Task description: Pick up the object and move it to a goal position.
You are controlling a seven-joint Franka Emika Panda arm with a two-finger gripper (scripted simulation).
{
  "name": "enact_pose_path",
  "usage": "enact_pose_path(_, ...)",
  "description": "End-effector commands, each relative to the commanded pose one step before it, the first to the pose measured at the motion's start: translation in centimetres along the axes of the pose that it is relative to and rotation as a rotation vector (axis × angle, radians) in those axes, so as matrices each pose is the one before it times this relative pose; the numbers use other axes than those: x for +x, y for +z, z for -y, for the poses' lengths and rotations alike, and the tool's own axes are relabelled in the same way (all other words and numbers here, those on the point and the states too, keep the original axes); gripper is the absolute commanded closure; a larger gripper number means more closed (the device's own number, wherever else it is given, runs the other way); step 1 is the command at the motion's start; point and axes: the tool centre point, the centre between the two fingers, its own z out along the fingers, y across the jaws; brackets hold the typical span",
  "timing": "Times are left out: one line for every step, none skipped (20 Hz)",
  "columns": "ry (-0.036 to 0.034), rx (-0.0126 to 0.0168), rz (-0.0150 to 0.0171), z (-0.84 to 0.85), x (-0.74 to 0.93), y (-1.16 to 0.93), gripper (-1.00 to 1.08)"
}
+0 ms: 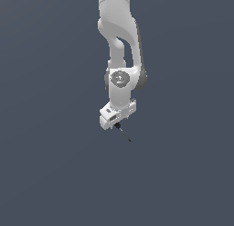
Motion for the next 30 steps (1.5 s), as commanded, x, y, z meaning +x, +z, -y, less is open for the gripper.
enact_pose_path(-0.00015, -0.00001, -0.00001, 0.003, 0.001, 0.001, -0.92)
enact_pose_path(0.00000, 0.00000, 0.00000, -0.001, -0.002, 0.034, -0.92)
enact_pose_path(0.00000, 0.00000, 0.00000, -0.003, -0.006, 0.100, -0.92)
enact_pose_path(0.00000, 0.00000, 0.00000, -0.004, -0.010, 0.167, -0.92)
enact_pose_path(-0.00069, -0.00001, -0.00005, 0.027, 0.008, 0.230, -0.92)
enact_pose_path(0.00000, 0.00000, 0.00000, -0.007, -0.019, 0.299, -0.92)
enact_pose_path(-0.00069, 0.00000, -0.00005, 0.024, -0.001, 0.361, -0.92)
enact_pose_path(0.00000, 0.00000, 0.00000, -0.009, -0.028, 0.427, -0.92)
enact_pose_path(-0.00097, 0.00001, -0.00008, 0.036, -0.001, 0.485, -0.92)
enact_pose_path(-0.00069, 0.00001, -0.00006, 0.020, -0.014, 0.546, -0.92)
enact_pose_path(-0.00069, 0.00000, -0.00006, 0.019, -0.010, 0.537, -0.92)
enact_pose_path(0.00000, 0.00000, 0.00000, -0.015, -0.024, 0.468, -0.92)
enact_pose_path(-0.00069, -0.00001, -0.00007, 0.016, 0.009, 0.394, -0.92)
enact_pose_path(0.00000, 0.00000, 0.00000, -0.018, -0.004, 0.328, -0.92)
enact_pose_path(-0.00068, -0.00004, -0.00008, 0.014, 0.027, 0.255, -0.92)
enact_pose_path(0.00000, 0.00000, 0.00000, -0.019, 0.012, 0.195, -0.92)
enact_pose_path(0.00000, 0.00000, 0.00000, -0.017, 0.014, 0.134, -0.92)
enact_pose_path(0.00000, 0.00000, 0.00000, -0.012, 0.012, 0.077, -0.92)
enact_pose_path(0.00000, 0.00000, 0.00000, -0.004, 0.005, 0.025, -0.92)
enact_pose_path(0.00000, 0.00000, 0.00000, 0.000, 0.000, 0.000, 1.08)
enact_pose_path(0.00000, 0.00000, 0.00000, 0.000, 0.000, 0.000, 1.08)
enact_pose_path(0.00000, 0.00000, 0.00000, 0.000, 0.000, 0.000, 1.08)
enact_pose_path(0.00000, 0.00000, 0.00000, 0.000, 0.000, 0.000, 1.08)
enact_pose_path(0.00000, 0.00000, 0.00000, 0.000, 0.000, 0.000, 1.08)
enact_pose_path(0.00000, 0.00000, 0.00000, 0.000, 0.000, 0.000, 1.08)
enact_pose_path(0.00000, 0.00000, 0.00000, 0.000, 0.000, 0.000, 1.08)
enact_pose_path(0.00000, 0.00000, 0.00000, 0.000, 0.000, 0.000, 1.08)
enact_pose_path(0.00000, 0.00000, 0.00000, 0.000, 0.000, 0.000, 1.08)
enact_pose_path(0.00000, 0.00000, 0.00000, 0.000, 0.000, 0.000, 1.08)
enact_pose_path(0.00000, 0.00000, 0.00000, -0.003, 0.003, -0.013, 1.08)
